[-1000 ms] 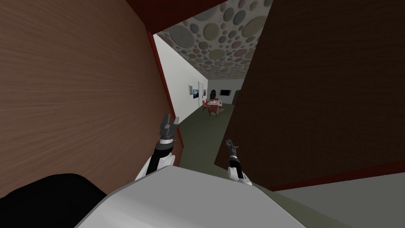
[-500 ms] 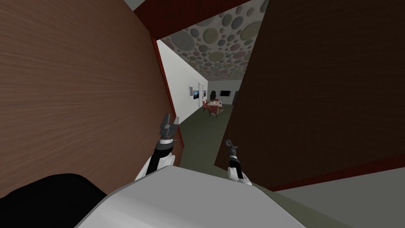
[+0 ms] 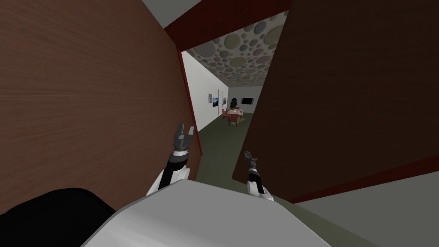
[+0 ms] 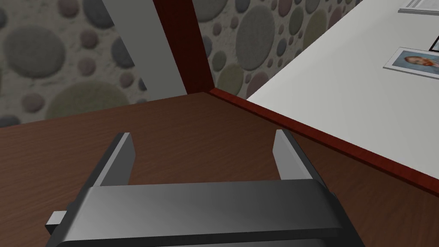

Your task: Pull the door open

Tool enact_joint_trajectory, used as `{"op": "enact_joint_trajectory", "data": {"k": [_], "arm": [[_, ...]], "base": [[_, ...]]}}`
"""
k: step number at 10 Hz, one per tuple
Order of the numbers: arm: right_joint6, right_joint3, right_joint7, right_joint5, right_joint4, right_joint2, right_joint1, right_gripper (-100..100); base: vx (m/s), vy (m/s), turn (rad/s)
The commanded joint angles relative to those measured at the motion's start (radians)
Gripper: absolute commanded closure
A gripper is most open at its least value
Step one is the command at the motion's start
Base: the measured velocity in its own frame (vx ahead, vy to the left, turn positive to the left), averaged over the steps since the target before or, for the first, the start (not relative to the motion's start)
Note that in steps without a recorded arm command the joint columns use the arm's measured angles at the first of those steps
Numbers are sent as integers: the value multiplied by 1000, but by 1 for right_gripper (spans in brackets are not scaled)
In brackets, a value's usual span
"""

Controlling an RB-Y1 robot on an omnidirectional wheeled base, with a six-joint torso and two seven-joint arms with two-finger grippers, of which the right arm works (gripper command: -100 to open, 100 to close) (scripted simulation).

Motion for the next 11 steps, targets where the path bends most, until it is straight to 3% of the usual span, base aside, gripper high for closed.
{"op": "enact_joint_trajectory", "data": {"k": [1,4,9,10,11], "arm": [[-9,0,-12,1,8,-14,3,100],[-20,27,-62,15,13,-47,10,100],[-37,72,-145,39,22,-101,21,100],[-34,70,-133,38,26,-88,18,100],[-55,77,-165,41,31,-114,34,100]], "base": [[-205,-5,71],[-194,-31,109],[-57,-14,83],[-20,-4,35],[-98,-25,194]]}}
